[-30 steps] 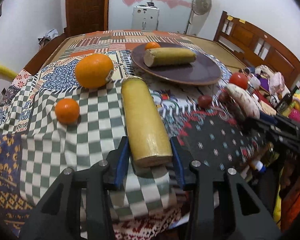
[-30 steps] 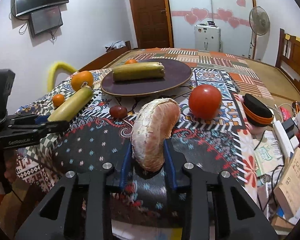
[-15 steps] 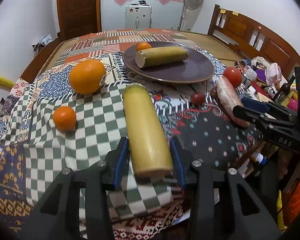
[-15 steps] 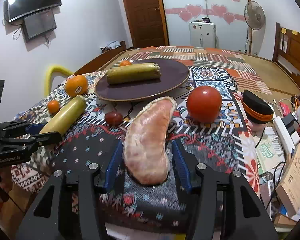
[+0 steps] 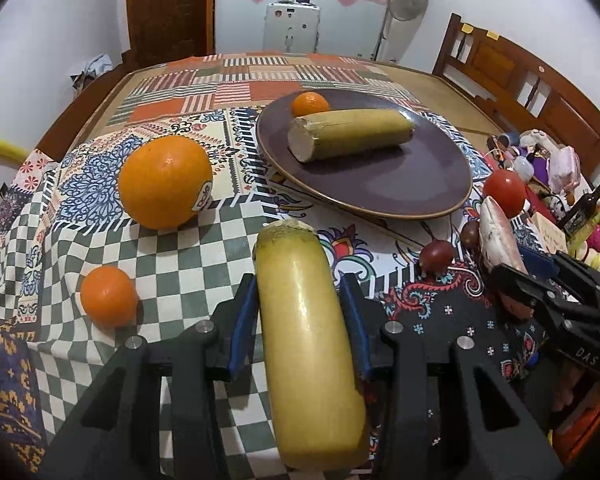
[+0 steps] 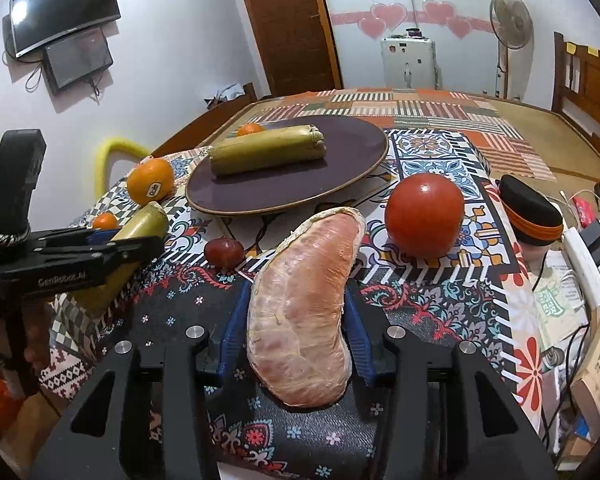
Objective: Organize fruits
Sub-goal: 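Lift the bamboo shoot upright with the left tool while the right tool lifts the pomelo segment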
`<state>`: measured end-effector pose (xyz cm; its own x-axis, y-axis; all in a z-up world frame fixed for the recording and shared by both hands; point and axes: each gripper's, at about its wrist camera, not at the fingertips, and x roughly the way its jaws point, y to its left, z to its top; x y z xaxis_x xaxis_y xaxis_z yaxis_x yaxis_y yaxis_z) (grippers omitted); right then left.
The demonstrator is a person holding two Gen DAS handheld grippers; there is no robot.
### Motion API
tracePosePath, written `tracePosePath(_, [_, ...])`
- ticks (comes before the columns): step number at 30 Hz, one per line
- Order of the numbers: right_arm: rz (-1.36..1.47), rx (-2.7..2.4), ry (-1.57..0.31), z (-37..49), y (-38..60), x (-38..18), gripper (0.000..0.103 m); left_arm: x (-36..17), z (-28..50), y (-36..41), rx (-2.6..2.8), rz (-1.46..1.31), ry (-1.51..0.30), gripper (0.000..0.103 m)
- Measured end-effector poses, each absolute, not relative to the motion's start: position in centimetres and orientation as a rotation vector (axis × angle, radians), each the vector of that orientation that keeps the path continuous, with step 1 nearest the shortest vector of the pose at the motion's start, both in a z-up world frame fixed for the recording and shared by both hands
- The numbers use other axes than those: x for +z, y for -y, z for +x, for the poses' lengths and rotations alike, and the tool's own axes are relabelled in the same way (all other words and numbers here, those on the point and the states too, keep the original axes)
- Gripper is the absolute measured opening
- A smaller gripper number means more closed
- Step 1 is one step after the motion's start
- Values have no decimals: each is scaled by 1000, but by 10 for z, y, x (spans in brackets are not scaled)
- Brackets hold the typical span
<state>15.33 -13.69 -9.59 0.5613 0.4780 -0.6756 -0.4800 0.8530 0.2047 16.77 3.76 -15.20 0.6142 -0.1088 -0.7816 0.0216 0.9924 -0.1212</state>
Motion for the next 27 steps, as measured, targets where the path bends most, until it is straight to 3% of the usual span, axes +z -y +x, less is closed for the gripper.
tracePosePath(16, [-6, 524, -662, 145, 154, -57, 42, -88, 124, -16, -137, -46, -730, 36])
tracePosePath(27, [-16, 516, -601, 159, 153, -35, 42, -57, 142, -6, -153, -46, -638, 36])
